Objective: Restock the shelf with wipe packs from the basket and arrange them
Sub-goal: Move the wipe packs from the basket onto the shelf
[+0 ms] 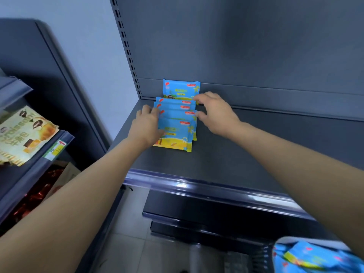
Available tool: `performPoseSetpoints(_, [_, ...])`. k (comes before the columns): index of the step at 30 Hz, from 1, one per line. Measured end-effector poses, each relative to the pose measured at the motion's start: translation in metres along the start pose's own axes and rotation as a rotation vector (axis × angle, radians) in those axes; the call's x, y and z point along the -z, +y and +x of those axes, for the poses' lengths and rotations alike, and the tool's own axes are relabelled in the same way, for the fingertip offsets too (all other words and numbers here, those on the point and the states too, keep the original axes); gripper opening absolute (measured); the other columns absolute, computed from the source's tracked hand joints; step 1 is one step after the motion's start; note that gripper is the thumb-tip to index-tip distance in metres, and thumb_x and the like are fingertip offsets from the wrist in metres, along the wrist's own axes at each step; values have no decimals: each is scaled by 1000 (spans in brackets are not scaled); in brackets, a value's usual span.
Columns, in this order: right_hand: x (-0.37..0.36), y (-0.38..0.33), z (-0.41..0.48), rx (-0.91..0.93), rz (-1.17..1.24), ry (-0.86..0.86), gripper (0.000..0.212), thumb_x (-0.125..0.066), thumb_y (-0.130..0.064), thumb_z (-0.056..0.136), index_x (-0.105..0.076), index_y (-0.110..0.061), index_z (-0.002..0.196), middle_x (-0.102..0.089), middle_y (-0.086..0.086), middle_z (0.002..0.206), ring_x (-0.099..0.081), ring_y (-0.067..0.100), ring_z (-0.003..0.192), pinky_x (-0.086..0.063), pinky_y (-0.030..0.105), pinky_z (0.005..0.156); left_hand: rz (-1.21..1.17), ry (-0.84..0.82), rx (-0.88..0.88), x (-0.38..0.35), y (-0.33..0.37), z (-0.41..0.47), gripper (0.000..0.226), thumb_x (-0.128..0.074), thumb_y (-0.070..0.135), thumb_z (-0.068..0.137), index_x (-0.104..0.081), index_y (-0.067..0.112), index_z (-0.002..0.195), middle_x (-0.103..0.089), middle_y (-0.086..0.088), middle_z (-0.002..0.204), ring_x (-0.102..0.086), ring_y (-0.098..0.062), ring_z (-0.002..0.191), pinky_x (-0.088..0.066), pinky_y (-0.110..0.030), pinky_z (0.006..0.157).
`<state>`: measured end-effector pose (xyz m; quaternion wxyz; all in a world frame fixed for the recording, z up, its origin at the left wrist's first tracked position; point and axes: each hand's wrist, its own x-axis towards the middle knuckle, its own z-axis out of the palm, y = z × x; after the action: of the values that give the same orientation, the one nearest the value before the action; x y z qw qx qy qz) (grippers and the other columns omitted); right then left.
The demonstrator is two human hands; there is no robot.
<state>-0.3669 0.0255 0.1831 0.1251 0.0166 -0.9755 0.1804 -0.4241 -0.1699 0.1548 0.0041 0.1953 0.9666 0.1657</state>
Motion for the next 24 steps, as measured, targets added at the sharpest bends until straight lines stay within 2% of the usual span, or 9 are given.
performPoseSetpoints(4, [21,-6,-31,76,-144,55,44,-55,-23,91,-45,-14,133,-49,5,130,-41,25,120,-35,37,99,7,104,-41,13,26,-24,55,-67,24,82,-45,8,129,-43,-15,125,-48,-35,110,-41,-44,93])
performPoseSetpoints(8, [51,-8,-76,134,-242,151,51,-61,-22,87,-44,-11,134,-45,7,133,-37,27,125,-31,37,98,-59,266,-217,32,66,-59,48,-68,24,81,-50,8,124,-48,-13,119,-50,-32,108,-40,-44,93])
performPoseSetpoints(12, [82,-4,-133,160,-319,222,53,-66,-20,83,-48,-5,131,-48,13,133,-41,33,126,-32,42,100,-154,346,-427,41,115,-105,42,-69,19,81,-55,7,118,-53,-13,114,-51,-29,106,-34,-29,89])
performPoseSetpoints(14, [95,2,-164,157,-352,256,53,-68,-18,81,-51,-2,129,-51,16,130,-45,36,123,-34,45,99,-180,343,-513,41,139,-129,41,-68,20,81,-55,7,118,-54,-12,115,-51,-27,105,-33,-27,90])
performPoseSetpoints(16, [108,12,-199,128,-368,283,51,-69,-17,80,-53,0,127,-53,18,127,-48,38,120,-36,46,98,-218,325,-583,36,163,-153,42,-68,20,82,-55,6,119,-55,-11,116,-53,-28,107,-40,-37,96])
performPoseSetpoints(19, [121,33,-252,66,-377,316,50,-69,-15,79,-54,1,124,-56,18,124,-51,38,117,-37,45,96,-273,296,-664,20,197,-187,41,-67,20,82,-55,6,119,-55,-11,115,-53,-29,107,-43,-46,94])
performPoseSetpoints(21, [124,50,-288,3,-372,296,49,-69,-14,79,-55,1,124,-56,19,123,-51,38,117,-37,46,95,-300,248,-696,2,218,-210,42,-67,21,82,-55,7,119,-55,-10,115,-53,-28,108,-43,-46,94])
performPoseSetpoints(24, [122,74,-338,-64,-374,229,47,-68,-13,80,-56,0,123,-57,19,122,-52,37,115,-38,46,94,-348,117,-704,-29,244,-240,41,-67,23,83,-54,11,120,-53,-5,116,-51,-22,108,-42,-39,96])
